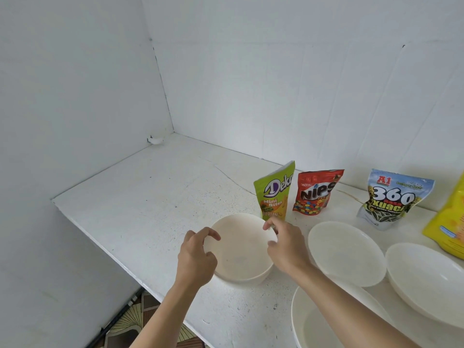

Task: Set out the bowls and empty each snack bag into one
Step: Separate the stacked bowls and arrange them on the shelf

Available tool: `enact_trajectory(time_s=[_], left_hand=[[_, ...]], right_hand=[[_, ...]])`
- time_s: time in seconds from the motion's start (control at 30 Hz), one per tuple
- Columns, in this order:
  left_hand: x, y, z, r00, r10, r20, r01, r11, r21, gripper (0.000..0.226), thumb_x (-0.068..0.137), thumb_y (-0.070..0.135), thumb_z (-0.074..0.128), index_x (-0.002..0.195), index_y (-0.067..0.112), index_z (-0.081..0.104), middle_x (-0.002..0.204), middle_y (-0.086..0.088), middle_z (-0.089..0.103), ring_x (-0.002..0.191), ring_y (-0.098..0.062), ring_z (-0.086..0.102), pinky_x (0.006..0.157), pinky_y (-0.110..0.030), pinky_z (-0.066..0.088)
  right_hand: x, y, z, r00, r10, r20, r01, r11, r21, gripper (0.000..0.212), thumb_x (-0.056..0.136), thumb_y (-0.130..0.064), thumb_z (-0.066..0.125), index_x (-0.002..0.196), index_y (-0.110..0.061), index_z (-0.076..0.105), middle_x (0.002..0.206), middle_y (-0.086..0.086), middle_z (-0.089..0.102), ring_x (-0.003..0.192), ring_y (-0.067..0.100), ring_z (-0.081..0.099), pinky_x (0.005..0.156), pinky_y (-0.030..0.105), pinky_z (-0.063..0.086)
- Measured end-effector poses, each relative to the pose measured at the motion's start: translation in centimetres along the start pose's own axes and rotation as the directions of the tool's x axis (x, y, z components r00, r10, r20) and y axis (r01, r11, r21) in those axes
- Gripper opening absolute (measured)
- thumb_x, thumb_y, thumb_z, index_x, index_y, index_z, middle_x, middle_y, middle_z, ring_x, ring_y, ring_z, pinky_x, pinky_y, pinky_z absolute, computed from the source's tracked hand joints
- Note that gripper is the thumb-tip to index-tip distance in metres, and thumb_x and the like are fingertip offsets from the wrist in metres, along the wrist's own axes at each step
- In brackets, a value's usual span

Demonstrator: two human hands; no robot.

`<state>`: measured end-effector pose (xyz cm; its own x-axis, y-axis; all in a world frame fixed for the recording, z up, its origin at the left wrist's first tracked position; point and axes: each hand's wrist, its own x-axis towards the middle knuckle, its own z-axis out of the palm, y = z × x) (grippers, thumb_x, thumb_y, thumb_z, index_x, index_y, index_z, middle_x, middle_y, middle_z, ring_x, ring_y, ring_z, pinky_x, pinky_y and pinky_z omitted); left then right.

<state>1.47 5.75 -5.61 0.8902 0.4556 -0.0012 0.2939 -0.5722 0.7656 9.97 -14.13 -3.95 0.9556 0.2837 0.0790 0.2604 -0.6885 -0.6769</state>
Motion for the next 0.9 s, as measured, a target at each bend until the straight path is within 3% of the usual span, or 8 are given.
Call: enact_trajectory(time_s=[0.17, 0.27, 0.4, 0.53, 0.63, 0.7, 0.8, 0.9], left_hand=[[-0.3, 0.1, -0.1, 1.0, 0.01, -0.026, -0.01, 1.0, -0.022, 0.052, 0.079, -0.01, 0.048, 0.097, 0.038, 0.059, 0.101, 0.002, 0.054, 0.09, -0.015, 0.059, 0.072, -0.034, 0.054], [-0.5, 0.4, -0.2, 1.0, 0.02, -0.019, -0.021, 0.998, -0.052, 0.053, 0.081, -0.011, 0.045, 0.105, 0.033, 0.058, 0.102, 0.003, 0.056, 0.087, -0.019, 0.058, 0.071, -0.043, 0.054], [-0.5, 0.5, -0.5, 0.999, 0.038, 0.008, -0.037, 0.996, -0.08, 0.054, 0.083, -0.013, 0.042, 0.111, 0.031, 0.056, 0.107, 0.003, 0.057, 0.086, -0.023, 0.057, 0.067, -0.037, 0.05], [-1.0, 0.6, -0.4, 0.996, 0.088, 0.023, -0.087, 0.996, -0.007, 0.053, 0.086, -0.009, 0.046, 0.117, 0.033, 0.055, 0.118, 0.006, 0.056, 0.087, -0.016, 0.056, 0.067, -0.029, 0.047], [-1.3, 1.2, -0.7, 0.993, 0.121, -0.002, -0.121, 0.992, 0.027, 0.052, 0.087, -0.006, 0.05, 0.121, 0.033, 0.057, 0.126, 0.008, 0.052, 0.106, -0.019, 0.058, 0.078, -0.034, 0.051], [-1.1, 2.3, -1.2, 0.987, 0.155, -0.032, -0.154, 0.987, 0.035, 0.053, 0.087, -0.007, 0.052, 0.12, 0.033, 0.058, 0.127, 0.008, 0.052, 0.113, -0.02, 0.055, 0.084, -0.033, 0.047], [-1.0, 5.0, -2.1, 0.978, 0.198, -0.059, -0.2, 0.979, -0.026, 0.054, 0.086, -0.01, 0.05, 0.113, 0.037, 0.059, 0.121, 0.011, 0.058, 0.108, -0.019, 0.059, 0.087, -0.036, 0.051], [-1.6, 8.3, -2.0, 0.966, 0.241, -0.092, -0.248, 0.966, -0.078, 0.056, 0.085, -0.011, 0.046, 0.111, 0.037, 0.059, 0.117, 0.012, 0.06, 0.101, -0.016, 0.061, 0.085, -0.04, 0.054]], right_hand=[[0.0, -0.1, -0.3, 1.0, 0.004, 0.015, -0.005, 0.999, 0.047, 0.038, 0.084, 0.012, 0.061, 0.107, -0.019, 0.063, 0.078, -0.014, 0.047, 0.081, 0.014, 0.05, 0.055, 0.009, 0.032], [0.0, -0.4, -0.7, 1.0, -0.002, 0.013, 0.002, 0.998, 0.062, 0.038, 0.087, 0.012, 0.059, 0.107, -0.02, 0.061, 0.075, -0.017, 0.045, 0.069, 0.004, 0.046, 0.05, 0.009, 0.037], [-0.3, -0.4, -1.1, 0.999, -0.015, 0.043, 0.012, 0.999, 0.048, 0.035, 0.089, 0.008, 0.054, 0.107, -0.021, 0.054, 0.072, -0.012, 0.043, 0.062, 0.005, 0.043, 0.052, 0.015, 0.04], [-0.7, -0.1, -1.7, 0.998, -0.059, 0.03, 0.061, 0.996, -0.064, 0.029, 0.093, -0.003, 0.057, 0.109, -0.027, 0.052, 0.069, -0.009, 0.046, 0.064, 0.011, 0.047, 0.049, 0.019, 0.03], [-1.1, -0.1, -2.4, 0.997, -0.081, -0.015, 0.079, 0.993, -0.083, 0.029, 0.095, -0.006, 0.057, 0.11, -0.029, 0.051, 0.071, -0.005, 0.049, 0.065, 0.012, 0.047, 0.049, 0.021, 0.029], [-1.2, -0.3, -3.1, 0.994, -0.096, -0.06, 0.097, 0.995, 0.019, 0.029, 0.093, 0.0, 0.056, 0.107, -0.026, 0.053, 0.066, -0.011, 0.043, 0.059, 0.007, 0.043, 0.05, 0.021, 0.03], [-1.3, -0.6, -4.9, 0.991, -0.071, -0.118, 0.101, 0.954, 0.282, 0.034, 0.087, 0.012, 0.05, 0.099, -0.019, 0.058, 0.064, -0.013, 0.046, 0.055, 0.009, 0.04, 0.054, 0.02, 0.031], [-1.9, -0.2, -7.2, 0.986, -0.02, -0.163, 0.095, 0.881, 0.463, 0.038, 0.085, 0.012, 0.049, 0.096, -0.023, 0.06, 0.083, 0.011, 0.062, 0.067, 0.028, 0.047, 0.058, 0.025, 0.032]])
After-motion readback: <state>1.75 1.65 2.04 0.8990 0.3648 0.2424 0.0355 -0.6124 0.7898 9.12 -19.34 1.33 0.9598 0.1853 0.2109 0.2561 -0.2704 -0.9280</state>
